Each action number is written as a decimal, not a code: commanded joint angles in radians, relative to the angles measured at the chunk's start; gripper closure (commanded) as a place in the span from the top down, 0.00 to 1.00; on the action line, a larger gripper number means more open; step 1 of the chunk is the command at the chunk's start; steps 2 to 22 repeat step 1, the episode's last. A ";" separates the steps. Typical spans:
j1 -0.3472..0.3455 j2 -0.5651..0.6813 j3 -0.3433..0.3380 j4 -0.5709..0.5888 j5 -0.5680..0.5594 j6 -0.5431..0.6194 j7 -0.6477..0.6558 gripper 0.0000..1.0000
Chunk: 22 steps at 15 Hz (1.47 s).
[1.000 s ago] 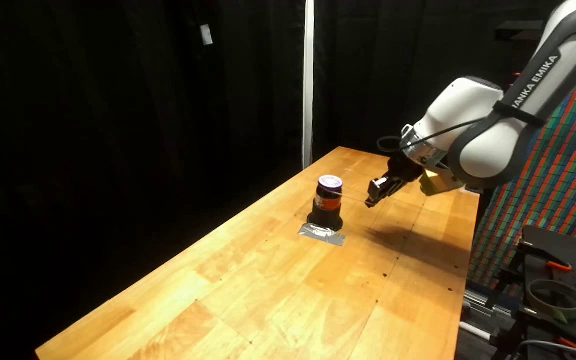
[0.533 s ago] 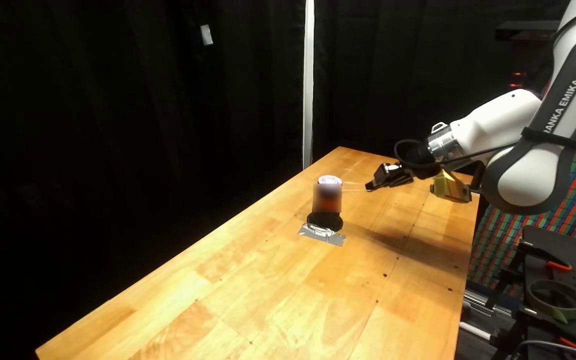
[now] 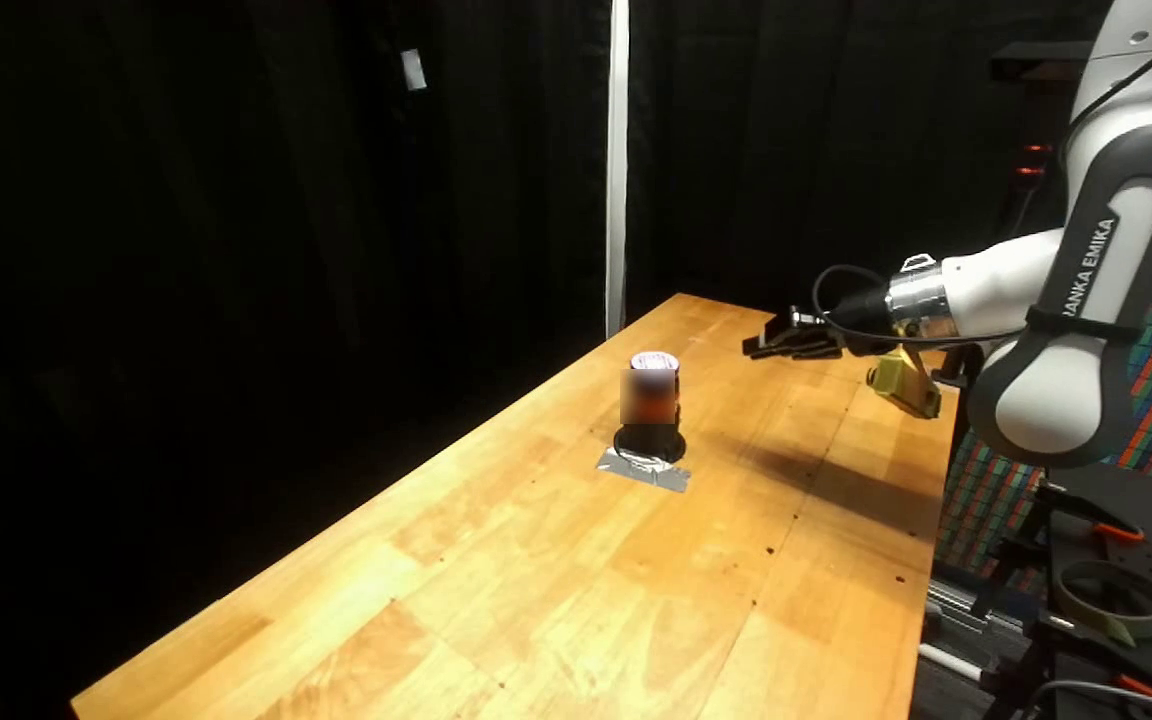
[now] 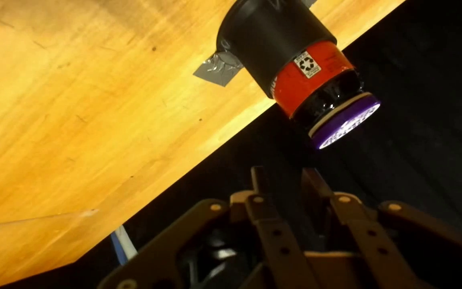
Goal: Put the rubber band on the jar.
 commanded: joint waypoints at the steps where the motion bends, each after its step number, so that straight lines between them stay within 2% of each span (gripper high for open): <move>1: 0.021 0.000 -0.021 -0.002 -0.009 -0.003 0.018 0.36; 22: 0.021 0.000 -0.021 -0.002 -0.009 -0.003 0.018 0.36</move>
